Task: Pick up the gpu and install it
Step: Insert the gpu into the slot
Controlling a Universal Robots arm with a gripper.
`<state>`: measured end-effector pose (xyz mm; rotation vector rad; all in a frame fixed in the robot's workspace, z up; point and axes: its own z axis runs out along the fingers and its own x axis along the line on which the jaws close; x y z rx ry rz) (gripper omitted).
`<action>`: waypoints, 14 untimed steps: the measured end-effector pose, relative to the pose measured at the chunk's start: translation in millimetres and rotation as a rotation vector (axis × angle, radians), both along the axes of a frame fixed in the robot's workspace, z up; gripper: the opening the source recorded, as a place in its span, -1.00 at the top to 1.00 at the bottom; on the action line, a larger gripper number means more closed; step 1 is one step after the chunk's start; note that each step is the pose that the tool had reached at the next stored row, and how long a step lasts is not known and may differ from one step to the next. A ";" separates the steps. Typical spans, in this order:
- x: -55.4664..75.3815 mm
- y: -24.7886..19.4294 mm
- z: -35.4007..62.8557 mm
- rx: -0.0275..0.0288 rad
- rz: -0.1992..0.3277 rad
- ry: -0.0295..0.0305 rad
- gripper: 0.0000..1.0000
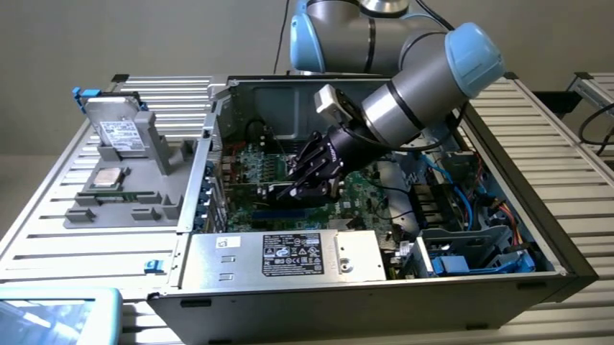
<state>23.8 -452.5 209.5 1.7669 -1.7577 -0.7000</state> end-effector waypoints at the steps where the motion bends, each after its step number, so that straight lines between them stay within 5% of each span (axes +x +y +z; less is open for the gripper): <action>1: -0.5 0.0 0.0 0.0001 0.000 -0.0012 0.44; 14: -3.1 -3.0 0.5 0.0000 -0.013 -0.0018 0.44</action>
